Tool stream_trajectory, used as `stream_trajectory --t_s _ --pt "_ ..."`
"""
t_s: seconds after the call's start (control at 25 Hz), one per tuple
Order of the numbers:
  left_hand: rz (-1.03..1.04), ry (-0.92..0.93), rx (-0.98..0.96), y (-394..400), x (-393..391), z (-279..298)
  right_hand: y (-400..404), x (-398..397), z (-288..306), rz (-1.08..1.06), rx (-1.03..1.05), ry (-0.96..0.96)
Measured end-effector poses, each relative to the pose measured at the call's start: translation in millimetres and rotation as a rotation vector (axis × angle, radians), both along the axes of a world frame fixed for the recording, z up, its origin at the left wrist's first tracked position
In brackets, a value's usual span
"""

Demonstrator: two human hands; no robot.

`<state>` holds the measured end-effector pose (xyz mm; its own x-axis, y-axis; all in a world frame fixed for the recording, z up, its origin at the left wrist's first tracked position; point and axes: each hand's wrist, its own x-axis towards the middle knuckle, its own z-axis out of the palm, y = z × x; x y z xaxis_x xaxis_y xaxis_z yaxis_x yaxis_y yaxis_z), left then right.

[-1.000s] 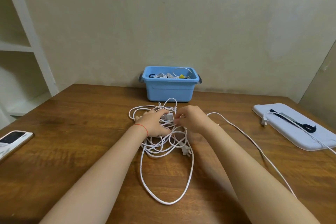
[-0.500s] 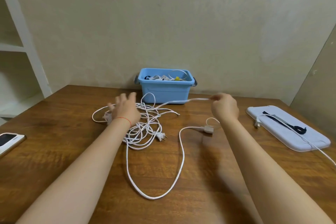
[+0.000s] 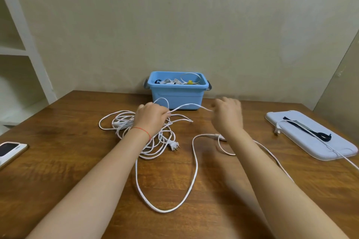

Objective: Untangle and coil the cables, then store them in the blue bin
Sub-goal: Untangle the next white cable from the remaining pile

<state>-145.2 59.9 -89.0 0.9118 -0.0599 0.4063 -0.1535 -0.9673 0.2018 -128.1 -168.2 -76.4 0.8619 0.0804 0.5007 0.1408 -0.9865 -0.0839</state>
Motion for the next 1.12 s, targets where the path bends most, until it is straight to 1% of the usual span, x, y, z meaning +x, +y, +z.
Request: stream_trajectory --t_s 0.08,0.12,0.2,0.28,0.32,0.36,0.4,0.44,0.48,0.52,0.56,0.6,0.64,0.68,0.76,0.8,0.84,0.88,0.92,1.0,1.08,1.12 --pt "-0.064 -0.037 0.017 -16 -3 14 30 -7 2 0.336 0.278 -0.024" --pt "-0.072 -0.036 -0.001 -23 -4 19 45 -13 3 0.469 0.361 0.008" --pt "-0.071 -0.006 -0.068 -29 -4 23 66 -22 2 0.609 0.393 0.099" --pt "-0.090 0.058 -0.156 -24 -4 14 67 -21 1 0.573 0.413 0.254" --pt "-0.084 0.096 -0.205 -16 -4 7 62 -18 1 0.525 0.400 0.293" --pt "-0.060 0.127 -0.245 -7 -5 1 54 -14 0 0.473 0.376 0.286" --pt "-0.035 0.152 -0.292 2 -5 -5 44 -11 -1 0.405 0.375 0.216" --pt "-0.018 0.163 -0.338 9 -4 -8 32 -6 -1 0.295 0.404 0.100" --pt "-0.011 0.158 -0.369 15 -4 -9 20 -2 0 0.143 0.436 -0.034" --pt "-0.016 0.132 -0.375 17 -4 -8 9 2 1 -0.001 0.427 -0.127" --pt "-0.029 0.093 -0.356 16 -4 -4 2 7 -1 -0.105 0.372 -0.136" --pt "-0.049 0.043 -0.310 12 -3 1 0 8 -1 -0.137 0.303 -0.086" --pt "-0.071 -0.011 -0.245 5 -3 8 6 8 0 -0.090 0.279 -0.028" --pt "-0.084 -0.057 -0.164 -5 -3 15 16 4 2 0.026 0.295 0.001" --pt "-0.094 -0.122 -0.015 -30 -4 29 39 -12 8 0.335 0.555 0.066" --pt "-0.089 -0.129 0.020 -40 -5 32 48 -19 11 0.422 0.661 0.137" --pt "-0.085 -0.118 0.019 -47 -5 33 53 -23 13 0.449 0.716 0.200" --pt "-0.082 -0.096 -0.009 -47 -5 32 53 -24 13 0.441 0.720 0.233" --pt "-0.076 -0.059 -0.048 -43 -6 28 48 -21 12 0.403 0.666 0.222" --pt "-0.055 0.055 -0.157 -23 -4 15 24 -8 7 0.281 0.597 0.133" --pt "-0.014 0.150 -0.266 2 -1 1 -9 7 5 0.085 0.659 0.016" --pt "0.014 0.173 -0.279 11 -2 -4 -22 11 4 -0.045 0.639 -0.017"
